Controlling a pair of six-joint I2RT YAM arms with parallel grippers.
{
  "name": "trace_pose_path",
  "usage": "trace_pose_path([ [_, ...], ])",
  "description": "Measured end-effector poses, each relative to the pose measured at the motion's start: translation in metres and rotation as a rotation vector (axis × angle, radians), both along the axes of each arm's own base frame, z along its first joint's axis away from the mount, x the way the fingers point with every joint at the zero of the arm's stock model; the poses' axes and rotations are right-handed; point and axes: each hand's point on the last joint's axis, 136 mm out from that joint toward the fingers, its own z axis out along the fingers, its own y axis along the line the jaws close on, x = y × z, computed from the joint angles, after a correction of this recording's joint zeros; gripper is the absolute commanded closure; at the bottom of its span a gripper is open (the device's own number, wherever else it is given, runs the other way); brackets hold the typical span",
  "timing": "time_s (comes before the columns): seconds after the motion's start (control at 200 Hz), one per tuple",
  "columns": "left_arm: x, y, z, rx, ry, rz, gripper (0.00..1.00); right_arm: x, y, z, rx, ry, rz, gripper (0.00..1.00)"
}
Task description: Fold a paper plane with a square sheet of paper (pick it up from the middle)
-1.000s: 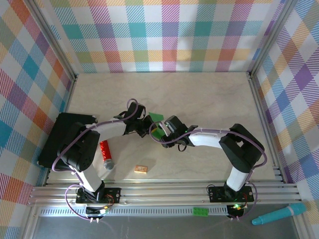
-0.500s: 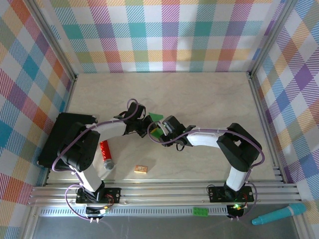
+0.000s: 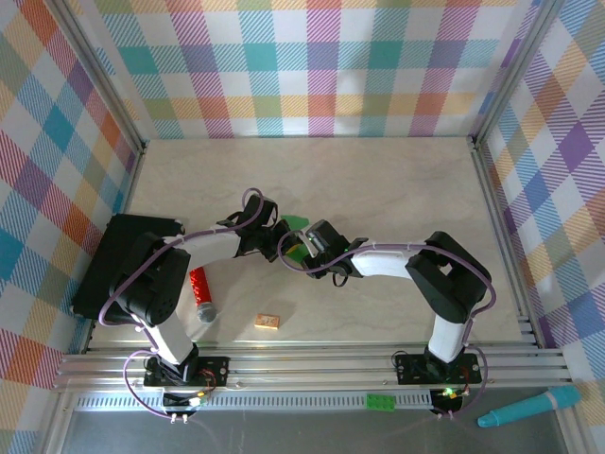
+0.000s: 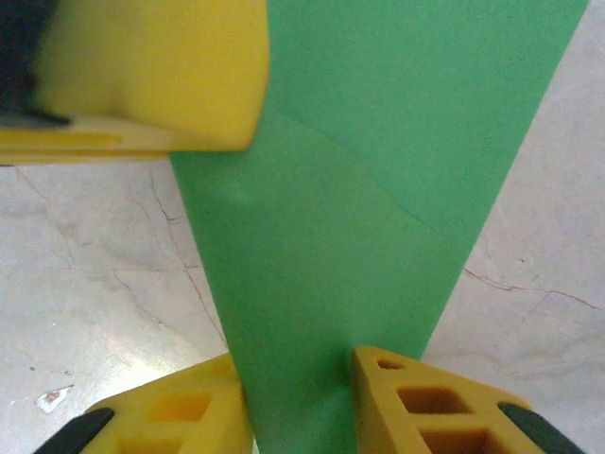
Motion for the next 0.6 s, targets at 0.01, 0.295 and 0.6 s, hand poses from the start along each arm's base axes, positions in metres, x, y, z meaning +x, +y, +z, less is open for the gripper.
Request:
trace_pose_path([
  [0.01, 0.0, 0.0, 0.0, 0.0, 0.0, 0.0, 0.97, 0.0001, -0.0001, 0.0, 0.0, 0.0, -0.001, 0.66],
  [0.295, 0.0002, 0.0005, -0.0003, 0.003, 0.0, 0.002, 0.97, 0.003, -0.0042, 0.001, -0.015, -0.02, -0.019, 0.63],
  [0.6, -0.0037, 0.0027, -0.0038, 0.015, 0.021, 0.002, 0.97, 0.0048, -0.0096, 0.0054, -0.034, -0.052, -0.017, 0.68],
])
